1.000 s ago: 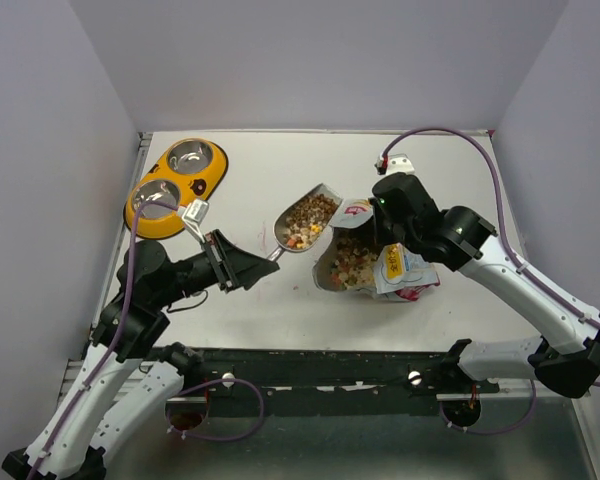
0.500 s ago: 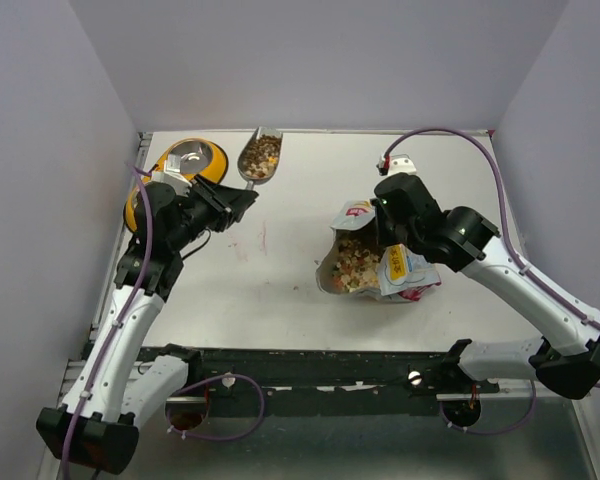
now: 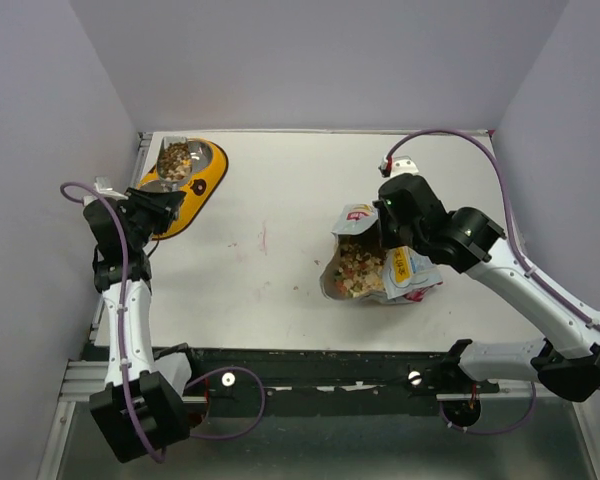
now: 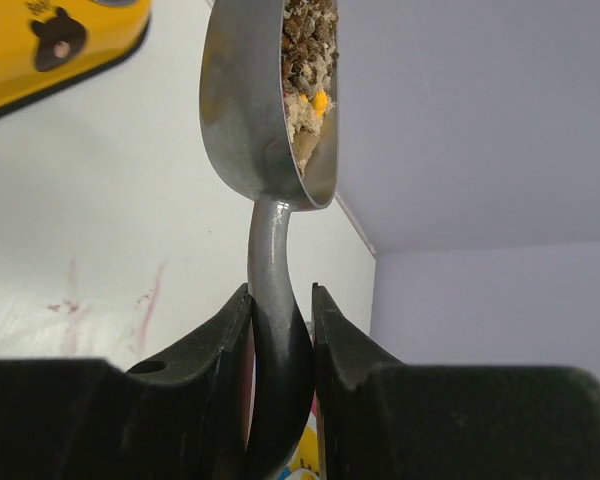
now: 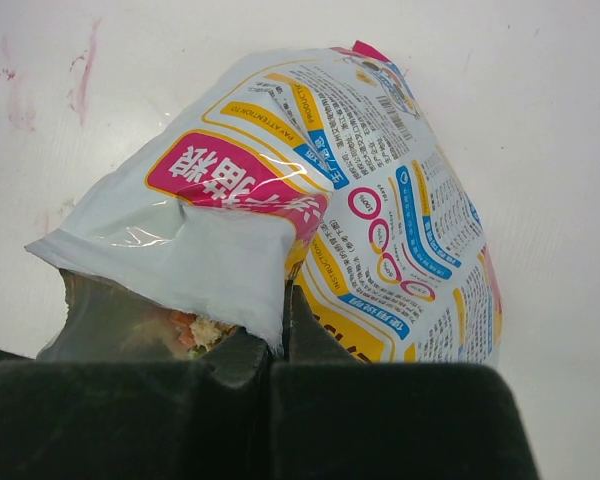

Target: Serve the pet food

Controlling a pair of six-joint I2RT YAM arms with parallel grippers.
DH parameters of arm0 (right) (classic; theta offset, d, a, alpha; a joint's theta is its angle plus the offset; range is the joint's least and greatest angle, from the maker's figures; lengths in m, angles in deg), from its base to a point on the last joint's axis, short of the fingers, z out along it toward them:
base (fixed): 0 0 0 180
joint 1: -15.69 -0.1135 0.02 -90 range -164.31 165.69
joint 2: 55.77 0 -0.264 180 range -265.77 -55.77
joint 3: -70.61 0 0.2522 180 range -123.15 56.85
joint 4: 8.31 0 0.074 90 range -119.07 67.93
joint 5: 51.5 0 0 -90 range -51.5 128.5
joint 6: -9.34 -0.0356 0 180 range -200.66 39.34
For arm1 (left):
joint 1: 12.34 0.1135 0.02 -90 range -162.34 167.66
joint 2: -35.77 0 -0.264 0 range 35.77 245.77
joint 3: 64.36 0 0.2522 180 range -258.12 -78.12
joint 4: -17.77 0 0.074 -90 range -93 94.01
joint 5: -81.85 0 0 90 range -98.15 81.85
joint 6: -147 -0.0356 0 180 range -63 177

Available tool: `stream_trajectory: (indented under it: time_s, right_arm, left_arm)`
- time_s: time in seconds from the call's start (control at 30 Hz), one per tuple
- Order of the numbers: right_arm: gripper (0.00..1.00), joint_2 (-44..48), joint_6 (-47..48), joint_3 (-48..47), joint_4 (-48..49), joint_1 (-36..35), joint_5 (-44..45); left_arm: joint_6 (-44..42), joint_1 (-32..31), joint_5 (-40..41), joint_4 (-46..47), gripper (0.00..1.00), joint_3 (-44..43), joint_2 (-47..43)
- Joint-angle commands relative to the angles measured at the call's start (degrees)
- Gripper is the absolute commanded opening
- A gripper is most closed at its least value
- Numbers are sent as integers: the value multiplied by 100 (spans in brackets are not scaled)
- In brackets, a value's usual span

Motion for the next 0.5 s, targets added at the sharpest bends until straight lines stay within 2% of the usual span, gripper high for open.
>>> stream_trajectory:
  time_s: [0.0, 0.07, 0.13, 0.47]
  right_arm:
    - [1, 386, 39, -202, 537, 20, -190]
    - [1, 395, 135, -211, 554, 29, -234]
    - [1, 421, 241, -202, 581, 29, -286]
    - [1, 719, 356, 201, 923, 29, -840]
  left_arm:
    - [-450, 830, -752, 524, 0, 167, -38]
    - [-696, 1077, -770, 313, 0, 184, -3]
    - [-697, 1296, -858, 487, 0, 368, -56]
    - [-1031, 2000, -1148, 189, 0, 958, -162]
